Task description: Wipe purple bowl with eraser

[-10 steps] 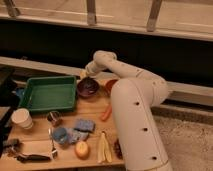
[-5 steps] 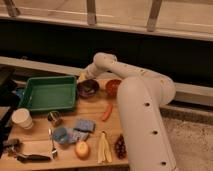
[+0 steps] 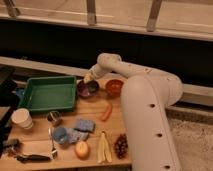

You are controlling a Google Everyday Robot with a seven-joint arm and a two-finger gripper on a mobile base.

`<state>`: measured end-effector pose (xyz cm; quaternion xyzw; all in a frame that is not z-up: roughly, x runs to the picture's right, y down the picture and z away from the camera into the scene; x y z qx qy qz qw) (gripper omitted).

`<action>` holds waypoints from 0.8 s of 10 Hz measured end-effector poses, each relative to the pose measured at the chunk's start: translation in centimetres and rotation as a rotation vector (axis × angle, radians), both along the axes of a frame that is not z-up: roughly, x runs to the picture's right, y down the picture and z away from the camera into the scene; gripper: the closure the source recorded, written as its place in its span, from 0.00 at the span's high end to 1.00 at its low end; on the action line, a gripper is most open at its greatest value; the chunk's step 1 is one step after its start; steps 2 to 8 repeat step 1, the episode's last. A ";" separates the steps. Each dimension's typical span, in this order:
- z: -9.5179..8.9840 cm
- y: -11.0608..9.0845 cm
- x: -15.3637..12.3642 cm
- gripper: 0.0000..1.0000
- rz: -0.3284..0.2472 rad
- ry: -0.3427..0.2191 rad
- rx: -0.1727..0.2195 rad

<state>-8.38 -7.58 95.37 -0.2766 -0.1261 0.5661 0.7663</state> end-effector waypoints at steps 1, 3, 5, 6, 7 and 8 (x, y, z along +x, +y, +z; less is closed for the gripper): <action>0.8 -1.2 -0.2 0.00 0.002 -0.008 0.012; 0.8 -1.2 -0.2 0.00 0.002 -0.008 0.012; 0.8 -1.2 -0.2 0.00 0.002 -0.008 0.012; 0.8 -1.2 -0.2 0.00 0.002 -0.008 0.012; 0.8 -1.2 -0.2 0.00 0.002 -0.008 0.012; 0.8 -1.2 -0.2 0.00 0.002 -0.008 0.012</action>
